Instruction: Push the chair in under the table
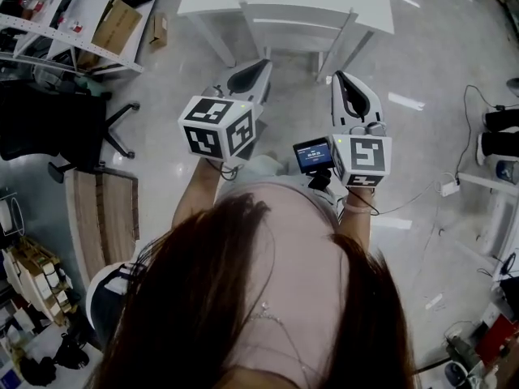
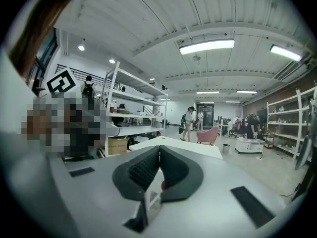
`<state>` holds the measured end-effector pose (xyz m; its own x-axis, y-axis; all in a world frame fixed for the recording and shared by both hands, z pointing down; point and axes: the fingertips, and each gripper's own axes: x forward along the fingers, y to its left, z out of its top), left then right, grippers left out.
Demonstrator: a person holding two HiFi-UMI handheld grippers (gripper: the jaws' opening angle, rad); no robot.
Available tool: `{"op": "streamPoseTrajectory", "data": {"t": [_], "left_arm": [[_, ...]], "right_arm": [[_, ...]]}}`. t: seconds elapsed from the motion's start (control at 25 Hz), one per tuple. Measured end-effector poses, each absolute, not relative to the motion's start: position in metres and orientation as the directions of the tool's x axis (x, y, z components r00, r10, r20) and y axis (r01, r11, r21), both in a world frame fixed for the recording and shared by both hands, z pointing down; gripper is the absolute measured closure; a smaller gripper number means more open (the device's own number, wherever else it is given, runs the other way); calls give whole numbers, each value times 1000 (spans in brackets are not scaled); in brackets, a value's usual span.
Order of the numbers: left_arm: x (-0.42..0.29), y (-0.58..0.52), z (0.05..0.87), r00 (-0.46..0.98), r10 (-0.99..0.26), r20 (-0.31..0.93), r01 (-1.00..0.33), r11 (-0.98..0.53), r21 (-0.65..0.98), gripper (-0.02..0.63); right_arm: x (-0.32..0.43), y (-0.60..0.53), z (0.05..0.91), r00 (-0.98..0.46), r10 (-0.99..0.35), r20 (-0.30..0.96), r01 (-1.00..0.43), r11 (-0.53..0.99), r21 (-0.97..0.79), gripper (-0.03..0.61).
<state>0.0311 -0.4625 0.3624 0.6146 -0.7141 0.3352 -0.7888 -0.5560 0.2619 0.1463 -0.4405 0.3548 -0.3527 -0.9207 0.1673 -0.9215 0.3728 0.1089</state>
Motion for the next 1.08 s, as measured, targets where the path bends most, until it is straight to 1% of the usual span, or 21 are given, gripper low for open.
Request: {"op": "streamPoseTrajectory", "data": {"t": [0.2, 0.6, 1.08], "left_arm": [[17, -472, 363, 641, -691, 334, -768, -580, 273, 606], [21, -486, 372, 672, -664, 327, -740, -600, 304, 606], [45, -500, 377, 670, -677, 305, -740, -579, 342, 606]], "right_arm": [[133, -446, 353, -321, -931, 171, -933, 342, 111, 557], [148, -454, 350, -279, -946, 166, -950, 297, 94, 557], [179, -472, 351, -300, -940, 161, -947, 313, 66, 557]]}}
